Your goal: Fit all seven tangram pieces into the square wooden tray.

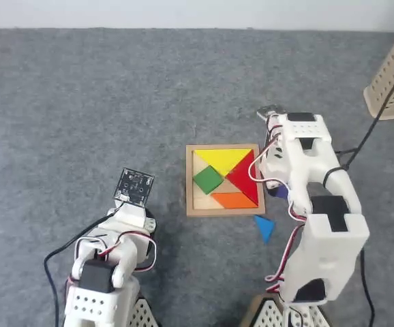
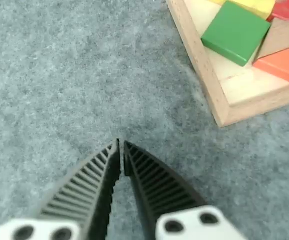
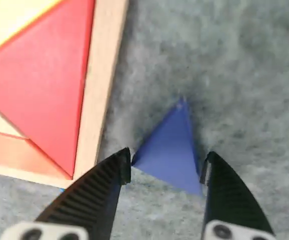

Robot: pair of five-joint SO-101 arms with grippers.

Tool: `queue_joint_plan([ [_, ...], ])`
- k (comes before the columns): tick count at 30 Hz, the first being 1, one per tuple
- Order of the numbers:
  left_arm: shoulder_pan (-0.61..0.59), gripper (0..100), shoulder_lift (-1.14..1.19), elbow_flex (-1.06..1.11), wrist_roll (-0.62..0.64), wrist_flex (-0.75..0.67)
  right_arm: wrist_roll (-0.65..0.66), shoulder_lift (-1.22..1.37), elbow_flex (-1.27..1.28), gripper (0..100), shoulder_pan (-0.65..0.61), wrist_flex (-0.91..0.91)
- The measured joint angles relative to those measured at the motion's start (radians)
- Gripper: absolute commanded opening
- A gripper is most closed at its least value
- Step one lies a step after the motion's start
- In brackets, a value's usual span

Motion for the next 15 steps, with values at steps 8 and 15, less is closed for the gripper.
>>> queue_joint_plan([
  [8,0.000,1,0.000,0.000,0.000,0.000,0.005,-0.008,0.025,22.9,-0.002,-0.026],
  [15,0.000,1,0.000,0.000,0.000,0.000,0.005,-0.009,0.025,7.6,0.009,-0.037],
])
